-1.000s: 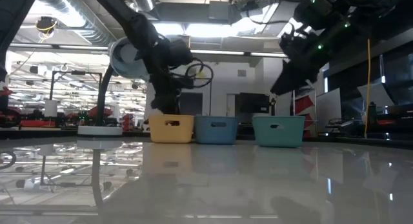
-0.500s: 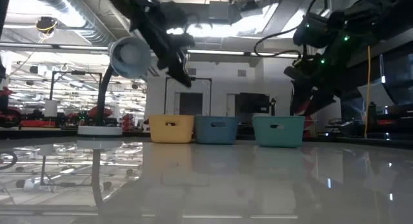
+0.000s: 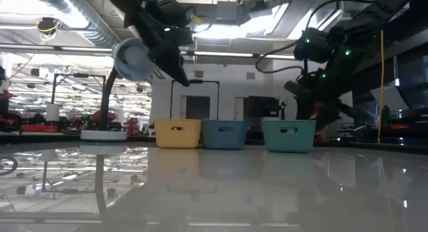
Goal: Sort batteries
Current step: Adjust the green bin
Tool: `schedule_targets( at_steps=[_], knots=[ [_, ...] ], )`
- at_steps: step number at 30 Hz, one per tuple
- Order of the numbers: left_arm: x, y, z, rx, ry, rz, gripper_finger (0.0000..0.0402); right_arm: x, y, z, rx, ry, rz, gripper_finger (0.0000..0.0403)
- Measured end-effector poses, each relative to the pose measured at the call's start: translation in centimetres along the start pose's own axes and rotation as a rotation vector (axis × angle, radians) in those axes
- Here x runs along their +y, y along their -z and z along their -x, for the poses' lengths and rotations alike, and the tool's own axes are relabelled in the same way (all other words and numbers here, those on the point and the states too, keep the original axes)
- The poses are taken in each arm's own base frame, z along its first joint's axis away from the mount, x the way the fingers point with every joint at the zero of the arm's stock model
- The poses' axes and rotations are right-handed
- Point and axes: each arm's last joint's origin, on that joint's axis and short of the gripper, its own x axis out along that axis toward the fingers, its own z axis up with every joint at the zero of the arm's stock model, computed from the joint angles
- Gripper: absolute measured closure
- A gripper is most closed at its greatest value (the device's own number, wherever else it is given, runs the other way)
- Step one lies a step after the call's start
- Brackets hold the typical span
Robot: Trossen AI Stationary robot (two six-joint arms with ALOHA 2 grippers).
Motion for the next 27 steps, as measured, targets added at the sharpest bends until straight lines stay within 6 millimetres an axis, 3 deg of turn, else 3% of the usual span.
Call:
schedule_targets(
  at_steps=[7, 12, 17, 23, 27],
  knots=[
    [-0.8, 0.6, -0.6, 0.004, 0.064, 0.018, 0.0288, -0.1, 0.7, -2.1, 0.074, 0.038, -0.024, 0.0302],
    [-0.9, 0.6, -0.6, 0.010, 0.077, 0.020, 0.0288, 0.6, 0.2, -2.7, 0.038, -0.011, -0.012, 0.0386],
    [-0.9, 0.7, -0.6, 0.015, 0.080, 0.026, 0.0288, 1.6, -2.2, -1.9, -0.017, -0.024, 0.008, 0.0384],
    [-1.4, 0.4, -0.6, 0.018, 0.093, 0.028, 0.0288, 0.7, -5.8, -1.1, -0.084, 0.031, -0.011, 0.0396],
    [-2.0, 0.2, -0.7, 0.022, 0.109, 0.013, 0.0288, 0.4, -7.0, -1.8, -0.045, 0.057, -0.006, 0.0397]
  ],
)
